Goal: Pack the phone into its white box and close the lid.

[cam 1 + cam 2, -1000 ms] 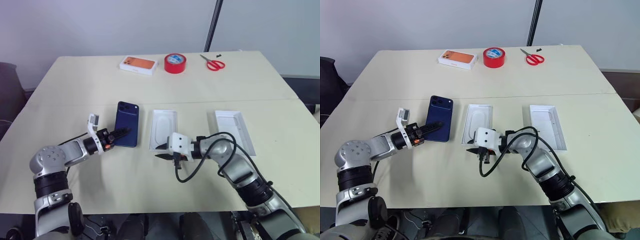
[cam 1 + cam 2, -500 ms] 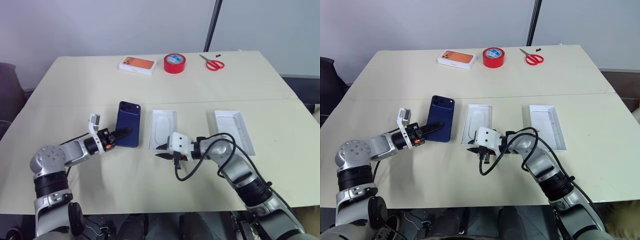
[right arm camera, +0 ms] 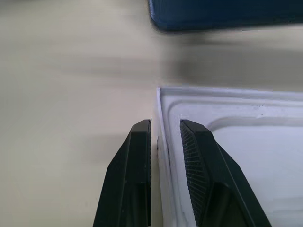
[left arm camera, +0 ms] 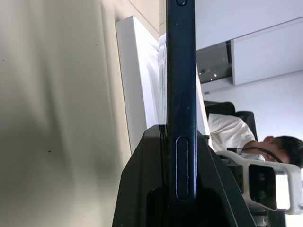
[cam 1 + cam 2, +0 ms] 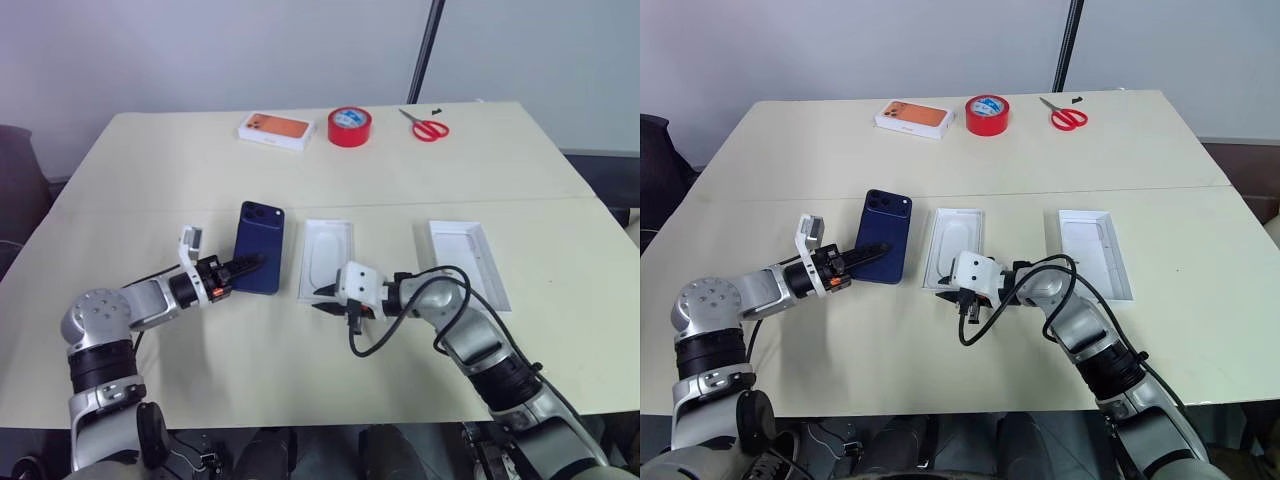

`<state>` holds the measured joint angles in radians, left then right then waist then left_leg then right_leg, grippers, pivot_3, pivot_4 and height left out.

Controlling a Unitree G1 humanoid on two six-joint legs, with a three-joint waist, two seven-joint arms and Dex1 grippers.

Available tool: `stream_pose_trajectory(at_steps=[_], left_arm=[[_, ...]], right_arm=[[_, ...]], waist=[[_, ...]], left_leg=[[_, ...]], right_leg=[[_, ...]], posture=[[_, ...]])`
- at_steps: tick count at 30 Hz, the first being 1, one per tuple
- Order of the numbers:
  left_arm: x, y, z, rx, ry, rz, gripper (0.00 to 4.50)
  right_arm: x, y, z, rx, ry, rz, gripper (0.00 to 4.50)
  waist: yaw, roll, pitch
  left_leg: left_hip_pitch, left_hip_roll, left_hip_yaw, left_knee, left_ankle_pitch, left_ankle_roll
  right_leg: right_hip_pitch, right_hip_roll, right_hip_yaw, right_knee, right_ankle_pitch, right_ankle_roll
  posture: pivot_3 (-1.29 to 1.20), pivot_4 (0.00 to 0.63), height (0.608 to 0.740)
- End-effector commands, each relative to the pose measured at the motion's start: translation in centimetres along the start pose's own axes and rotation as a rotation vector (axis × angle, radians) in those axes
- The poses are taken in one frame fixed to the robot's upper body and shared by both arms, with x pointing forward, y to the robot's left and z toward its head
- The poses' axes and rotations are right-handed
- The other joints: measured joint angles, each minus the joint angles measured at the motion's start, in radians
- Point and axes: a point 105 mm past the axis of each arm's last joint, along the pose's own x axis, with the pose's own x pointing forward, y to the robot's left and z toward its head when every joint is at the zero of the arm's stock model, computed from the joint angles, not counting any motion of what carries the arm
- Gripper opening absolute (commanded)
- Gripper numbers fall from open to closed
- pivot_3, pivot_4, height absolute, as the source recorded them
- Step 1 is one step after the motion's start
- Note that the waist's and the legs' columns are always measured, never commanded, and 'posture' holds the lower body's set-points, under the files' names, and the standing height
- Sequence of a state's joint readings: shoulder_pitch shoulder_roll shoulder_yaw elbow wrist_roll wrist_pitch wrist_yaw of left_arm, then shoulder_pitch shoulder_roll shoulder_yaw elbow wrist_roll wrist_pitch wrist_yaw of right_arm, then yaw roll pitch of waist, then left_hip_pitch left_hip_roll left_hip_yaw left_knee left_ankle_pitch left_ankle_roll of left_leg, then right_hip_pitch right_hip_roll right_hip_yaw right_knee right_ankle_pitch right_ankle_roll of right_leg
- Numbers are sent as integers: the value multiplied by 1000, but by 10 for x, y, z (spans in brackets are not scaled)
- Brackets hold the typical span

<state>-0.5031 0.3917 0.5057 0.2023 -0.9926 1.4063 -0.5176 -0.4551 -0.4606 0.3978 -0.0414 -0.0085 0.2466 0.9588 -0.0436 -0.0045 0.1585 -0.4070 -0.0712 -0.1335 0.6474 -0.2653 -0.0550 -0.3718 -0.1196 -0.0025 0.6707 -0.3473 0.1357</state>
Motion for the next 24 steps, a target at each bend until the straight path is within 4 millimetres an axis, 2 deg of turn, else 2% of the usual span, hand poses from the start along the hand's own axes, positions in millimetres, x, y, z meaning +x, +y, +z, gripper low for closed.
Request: stream_pose_trajectory(at_steps=[1,2,5,6,12,17,23,24], left_arm=[[-1,-13,8,43,-25,-48,0],[-1,-13,8,44,-25,-48,0],[-1,-10,8,56,-21,-34,0],[-1,-10,8,57,-21,-31,0],[11,-25,16,64,-36,-87,0],[18,-37,18,47,-41,-136,0],[25,-25,-2,53,15,-78,0],[25,-24,-5,49,21,-75,0]], right_arm=[[-1,0,5,-26,-16,8,1042],[-1,0,5,-22,-19,12,1042],[-2,1,8,-13,-32,12,185],[-2,1,9,-12,-38,10,33],[2,5,26,-17,-93,15,33],[13,15,36,-22,-115,31,33],[20,16,33,1,-94,34,33],[18,15,34,11,-101,36,344]], waist=[[-1,0,0],[-1,0,0],[0,0,0],[0,0,0],[0,0,0],[-2,0,0],[-1,0,0],[0,0,0]], left_leg=[[0,0,0,0,0,0],[0,0,0,0,0,0],[0,0,0,0,0,0],[0,0,0,0,0,0],[0,0,0,0,0,0],[0,0,0,0,0,0],[0,0,0,0,0,0],[0,0,0,0,0,0]], right_leg=[[0,0,0,0,0,0],[0,0,0,0,0,0],[0,0,0,0,0,0],[0,0,0,0,0,0],[0,0,0,0,0,0],[0,0,0,0,0,0],[0,0,0,0,0,0],[0,0,0,0,0,0]], posture=[[0,150,740],[0,150,740],[0,150,740],[0,150,740],[0,150,740],[0,150,740],[0,150,740],[0,150,740]])
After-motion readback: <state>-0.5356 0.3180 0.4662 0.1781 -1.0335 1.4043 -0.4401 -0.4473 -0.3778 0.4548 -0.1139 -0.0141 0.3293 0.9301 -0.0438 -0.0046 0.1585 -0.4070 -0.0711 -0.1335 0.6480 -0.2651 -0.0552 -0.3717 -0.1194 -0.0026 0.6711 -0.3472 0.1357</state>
